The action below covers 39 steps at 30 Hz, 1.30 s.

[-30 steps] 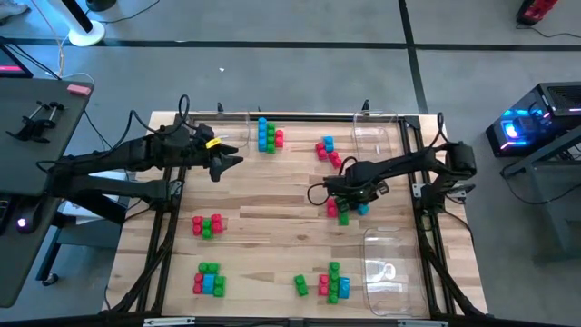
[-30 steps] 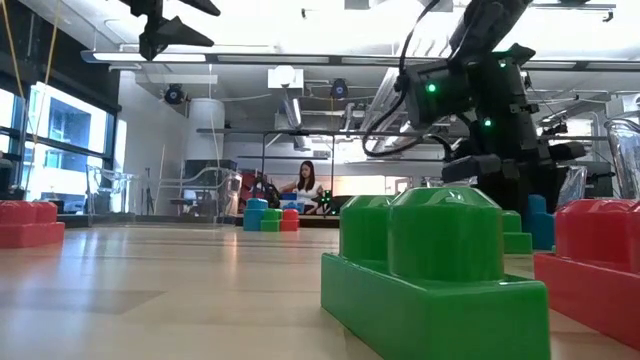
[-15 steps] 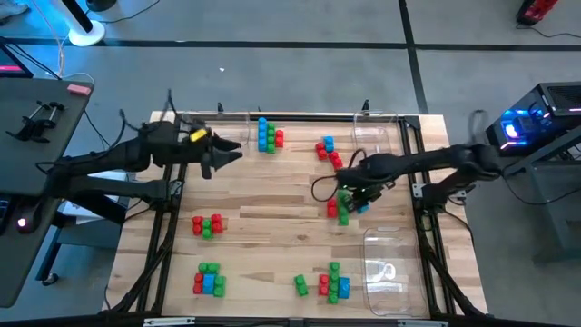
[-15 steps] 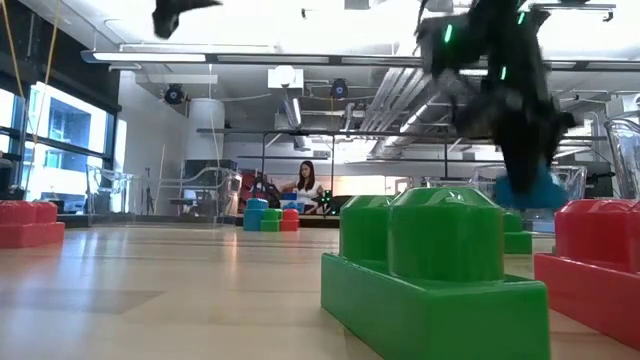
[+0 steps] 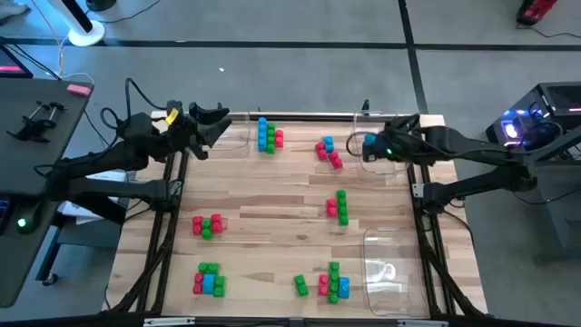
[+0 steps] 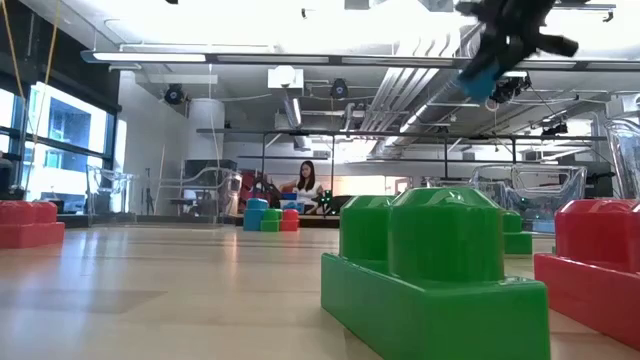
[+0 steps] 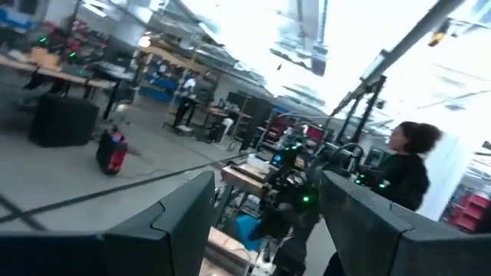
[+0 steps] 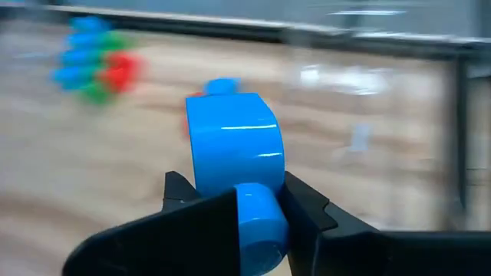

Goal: Sort blocks
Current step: Put the blue game piece into the top right transparent bin

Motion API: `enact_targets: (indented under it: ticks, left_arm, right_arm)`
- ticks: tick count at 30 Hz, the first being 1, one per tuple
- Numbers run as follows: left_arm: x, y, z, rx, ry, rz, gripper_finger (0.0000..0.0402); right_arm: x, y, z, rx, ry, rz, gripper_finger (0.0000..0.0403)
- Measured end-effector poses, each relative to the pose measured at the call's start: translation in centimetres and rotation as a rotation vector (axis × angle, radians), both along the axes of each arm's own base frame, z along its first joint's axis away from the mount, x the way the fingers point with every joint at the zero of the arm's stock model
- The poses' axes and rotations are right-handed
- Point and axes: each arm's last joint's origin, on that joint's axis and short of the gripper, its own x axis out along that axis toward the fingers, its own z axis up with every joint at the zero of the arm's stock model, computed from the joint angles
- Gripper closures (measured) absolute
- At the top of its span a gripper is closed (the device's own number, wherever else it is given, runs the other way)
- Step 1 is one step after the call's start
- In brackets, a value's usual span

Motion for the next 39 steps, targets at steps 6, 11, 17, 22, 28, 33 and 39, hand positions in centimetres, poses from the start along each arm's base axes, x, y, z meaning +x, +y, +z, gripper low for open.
enact_targets:
  ticks: [6,11,17,22,28,33,39]
  left_arm:
    - [0.2,0.4,-0.1,-0.137,-0.054,-0.014,0.0179]
    - [0.2,0.3,-0.1,-0.186,-0.073,-0.061,0.0179]
    - [0.3,0.2,-0.1,-0.197,-0.074,-0.101,0.0179]
    - [0.3,0.2,-0.1,-0.196,-0.073,-0.101,0.0179]
    - [0.3,0.2,-0.2,-0.198,-0.065,-0.101,0.0179]
    - [0.3,0.2,-0.2,-0.216,-0.067,-0.105,0.0179]
    - [0.4,-0.2,-0.2,-0.227,-0.067,-0.149,0.0179]
  right_arm:
    - [-0.7,-4.6,-3.7,0.062,0.172,-0.146,0.0373]
    - [-0.5,-6.8,-5.1,0.115,0.217,-0.105,0.0302]
    - [-0.3,-7.5,-4.3,0.089,0.213,-0.032,0.0205]
    - [1.1,-8.0,-1.7,0.053,0.018,0.061,0.0172]
    - [5.1,-9.4,-0.6,0.034,-0.17,0.127,0.0175]
    - [10.5,-12.0,-3.0,0.107,-0.045,0.144,0.0176]
    - [14.7,-15.4,-7.5,0.215,0.137,0.102,0.0176]
